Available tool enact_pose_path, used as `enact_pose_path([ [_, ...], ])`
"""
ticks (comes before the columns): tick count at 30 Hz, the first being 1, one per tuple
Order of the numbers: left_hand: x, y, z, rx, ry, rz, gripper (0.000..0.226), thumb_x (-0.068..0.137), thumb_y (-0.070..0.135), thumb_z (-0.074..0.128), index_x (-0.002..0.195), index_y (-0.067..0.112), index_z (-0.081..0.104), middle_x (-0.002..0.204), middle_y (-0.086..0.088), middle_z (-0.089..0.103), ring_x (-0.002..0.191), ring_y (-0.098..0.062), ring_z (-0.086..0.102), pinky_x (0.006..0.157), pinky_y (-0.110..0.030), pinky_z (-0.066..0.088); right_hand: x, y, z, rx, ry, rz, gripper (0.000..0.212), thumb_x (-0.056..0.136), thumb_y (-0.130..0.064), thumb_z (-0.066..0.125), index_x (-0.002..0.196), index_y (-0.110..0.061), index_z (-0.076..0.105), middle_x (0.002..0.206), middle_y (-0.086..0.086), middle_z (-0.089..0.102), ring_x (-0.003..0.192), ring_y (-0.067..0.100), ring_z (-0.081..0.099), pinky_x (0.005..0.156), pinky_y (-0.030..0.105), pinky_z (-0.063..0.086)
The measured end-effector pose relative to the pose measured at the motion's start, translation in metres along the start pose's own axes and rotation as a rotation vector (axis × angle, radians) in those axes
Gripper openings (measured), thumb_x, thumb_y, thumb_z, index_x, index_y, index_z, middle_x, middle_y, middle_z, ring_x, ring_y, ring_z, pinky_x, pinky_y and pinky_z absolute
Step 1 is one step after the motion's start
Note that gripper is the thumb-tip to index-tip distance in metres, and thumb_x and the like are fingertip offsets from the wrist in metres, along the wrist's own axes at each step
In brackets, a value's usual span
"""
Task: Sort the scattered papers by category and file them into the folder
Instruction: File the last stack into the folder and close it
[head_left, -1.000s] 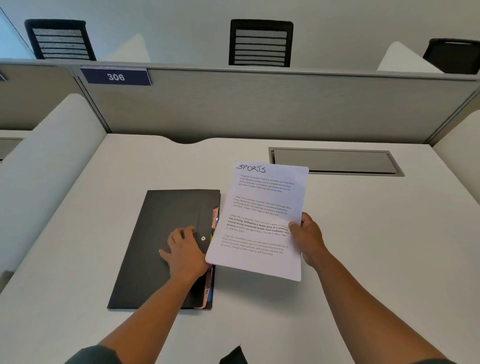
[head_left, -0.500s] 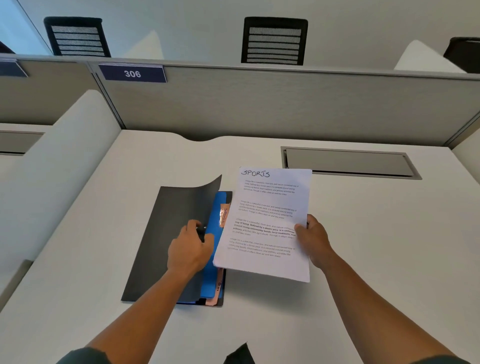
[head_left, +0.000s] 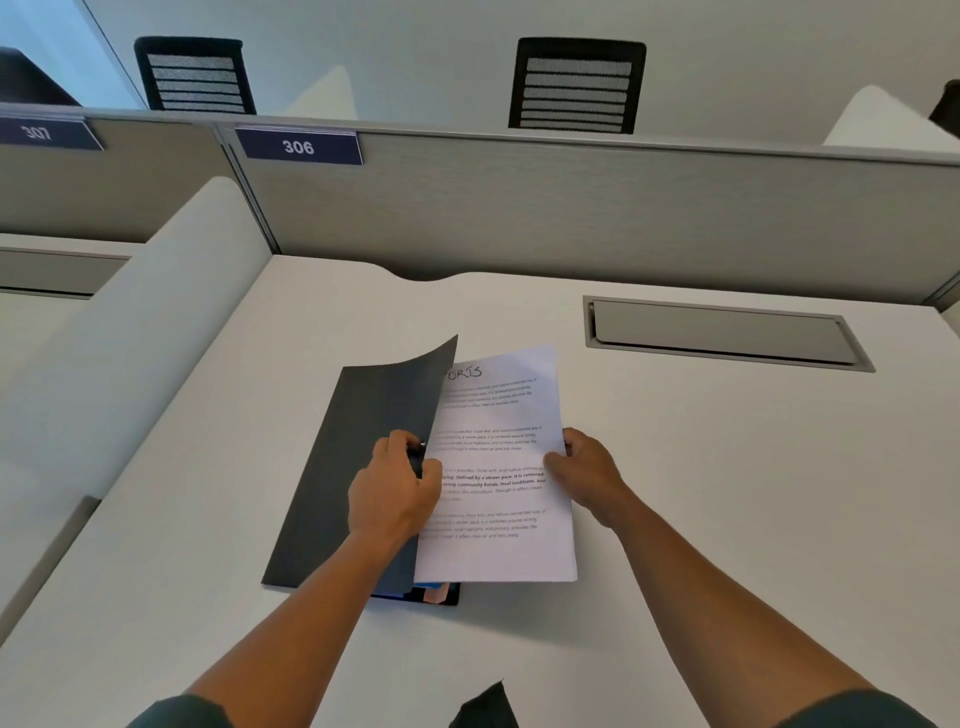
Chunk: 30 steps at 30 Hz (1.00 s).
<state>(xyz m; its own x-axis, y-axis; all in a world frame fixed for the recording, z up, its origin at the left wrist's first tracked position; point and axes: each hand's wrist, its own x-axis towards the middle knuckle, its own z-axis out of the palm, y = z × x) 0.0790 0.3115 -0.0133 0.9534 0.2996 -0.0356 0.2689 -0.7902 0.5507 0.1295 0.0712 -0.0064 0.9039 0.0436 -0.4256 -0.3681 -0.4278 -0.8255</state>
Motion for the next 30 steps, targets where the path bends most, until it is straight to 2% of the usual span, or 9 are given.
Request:
enact_pose_path([
  [5, -0.005, 0.009, 0.001, 0.122, 0.084, 0.062, 0.017, 0.086, 0.039, 0.054, 0.087, 0.024, 0.046, 0.078, 0.008, 0.053, 0.071, -0.012, 0.051, 0.052, -0.025, 0.039, 0.004, -0.005, 0.012, 0.013, -0.054, -0.008, 0.027, 0.088, -0.012, 0.05, 0.109, -0.023, 0.061, 0.105, -0.004, 0.069, 0.094, 0.018, 0.067, 0.084, 0.037, 0.056],
  [10, -0.005, 0.01, 0.002, 0.161, 0.02, 0.104, 0.02, 0.089, 0.029, 0.052, 0.075, 0.022, 0.039, 0.058, 0.005, 0.05, 0.044, -0.009, 0.043, 0.042, -0.023, 0.03, 0.008, -0.012, 0.032, 0.05, -0.044, 0.035, 0.029, 0.087, -0.01, 0.048, 0.112, -0.018, 0.06, 0.108, 0.001, 0.068, 0.096, 0.023, 0.066, 0.086, 0.042, 0.056],
  [15, -0.001, 0.008, 0.001, 0.143, -0.031, 0.127, 0.02, 0.092, 0.031, 0.052, 0.079, 0.021, 0.042, 0.062, 0.006, 0.053, 0.046, -0.01, 0.047, 0.045, -0.021, 0.04, 0.008, -0.019, 0.063, 0.013, -0.12, 0.022, 0.022, 0.092, -0.014, 0.047, 0.11, -0.023, 0.055, 0.115, 0.002, 0.065, 0.098, 0.024, 0.065, 0.085, 0.042, 0.058],
  [17, 0.0, 0.007, 0.001, 0.129, -0.04, 0.132, 0.02, 0.093, 0.032, 0.053, 0.08, 0.021, 0.043, 0.064, 0.006, 0.054, 0.048, -0.01, 0.051, 0.046, -0.023, 0.046, 0.008, -0.023, 0.073, -0.02, -0.219, 0.04, 0.024, 0.095, -0.016, 0.045, 0.117, -0.021, 0.054, 0.117, 0.003, 0.064, 0.098, 0.024, 0.065, 0.076, 0.037, 0.059],
  [20, 0.001, 0.004, 0.001, 0.121, -0.046, 0.147, 0.021, 0.092, 0.034, 0.055, 0.081, 0.021, 0.043, 0.065, 0.007, 0.053, 0.048, -0.01, 0.05, 0.046, -0.019, 0.042, 0.01, -0.027, 0.077, -0.022, -0.342, 0.094, 0.025, 0.099, -0.015, 0.042, 0.12, -0.016, 0.055, 0.114, 0.005, 0.065, 0.092, 0.021, 0.068, 0.062, 0.027, 0.058],
  [23, 0.002, 0.003, 0.002, 0.115, -0.058, 0.146, 0.021, 0.092, 0.036, 0.055, 0.081, 0.022, 0.044, 0.065, 0.007, 0.054, 0.049, -0.011, 0.051, 0.048, -0.019, 0.044, 0.013, -0.026, 0.07, 0.004, -0.291, 0.116, 0.023, 0.097, -0.011, 0.049, 0.118, -0.011, 0.06, 0.107, 0.007, 0.069, 0.082, 0.019, 0.071, 0.059, 0.025, 0.058],
  [27, 0.002, 0.004, 0.003, 0.108, -0.076, 0.131, 0.021, 0.092, 0.036, 0.056, 0.081, 0.022, 0.045, 0.068, 0.003, 0.059, 0.053, -0.013, 0.056, 0.053, -0.026, 0.053, 0.018, -0.022, 0.067, 0.108, -0.192, 0.157, 0.018, 0.084, -0.005, 0.068, 0.101, -0.008, 0.062, 0.083, 0.009, 0.071, 0.062, 0.017, 0.071, 0.062, 0.03, 0.061],
  [30, 0.002, 0.003, 0.004, 0.094, -0.074, 0.14, 0.02, 0.091, 0.032, 0.056, 0.078, 0.022, 0.044, 0.061, 0.005, 0.053, 0.048, -0.011, 0.049, 0.046, -0.02, 0.04, 0.02, -0.022, 0.078, 0.083, -0.174, 0.163, 0.023, 0.08, -0.006, 0.073, 0.099, -0.007, 0.06, 0.081, 0.011, 0.071, 0.063, 0.021, 0.073, 0.067, 0.034, 0.062],
])
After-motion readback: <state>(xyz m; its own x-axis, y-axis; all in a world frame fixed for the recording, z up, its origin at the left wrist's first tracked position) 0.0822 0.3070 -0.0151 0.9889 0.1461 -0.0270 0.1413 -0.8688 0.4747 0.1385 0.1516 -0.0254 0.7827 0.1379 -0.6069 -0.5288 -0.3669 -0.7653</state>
